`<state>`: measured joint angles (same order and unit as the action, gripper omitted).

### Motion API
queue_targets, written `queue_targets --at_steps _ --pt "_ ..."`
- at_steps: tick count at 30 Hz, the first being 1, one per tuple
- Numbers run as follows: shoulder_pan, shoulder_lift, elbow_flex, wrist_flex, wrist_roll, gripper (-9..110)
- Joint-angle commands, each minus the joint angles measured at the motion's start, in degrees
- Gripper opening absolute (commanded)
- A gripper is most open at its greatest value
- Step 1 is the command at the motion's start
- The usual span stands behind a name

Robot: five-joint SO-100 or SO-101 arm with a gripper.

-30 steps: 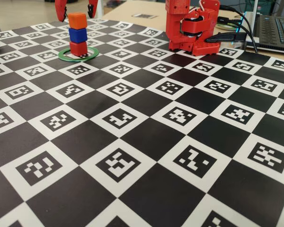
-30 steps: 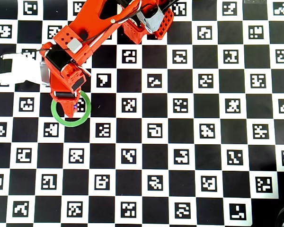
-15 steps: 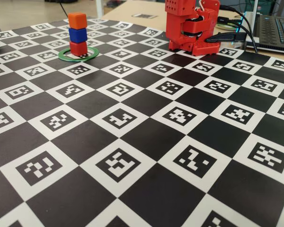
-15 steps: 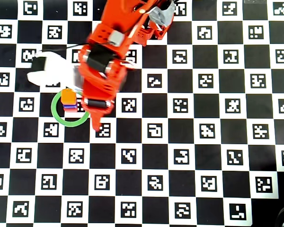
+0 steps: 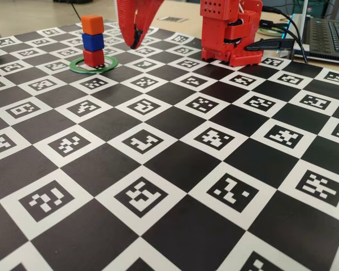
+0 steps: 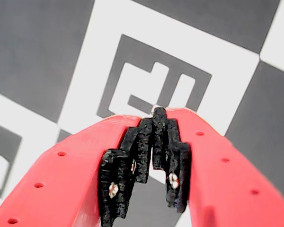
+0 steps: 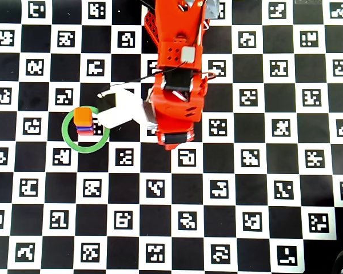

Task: Grab the red cube then put it in the green circle then put the blue cube on top and finally the orange cube on top

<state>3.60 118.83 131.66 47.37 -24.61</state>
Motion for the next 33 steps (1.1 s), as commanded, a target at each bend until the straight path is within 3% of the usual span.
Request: queue_targets --at_steps 1,7,17,33 --pt "-1.93 10.72 8.79 -9.23 -16.44 -6" --pt "-5.98 28.65 23.99 -8.61 -34.45 -6" --pt "-5.01 51.50 42.45 4.31 -40.87 -6" --pt "-3.69 72.95 49.83 25.66 -48.52 -6"
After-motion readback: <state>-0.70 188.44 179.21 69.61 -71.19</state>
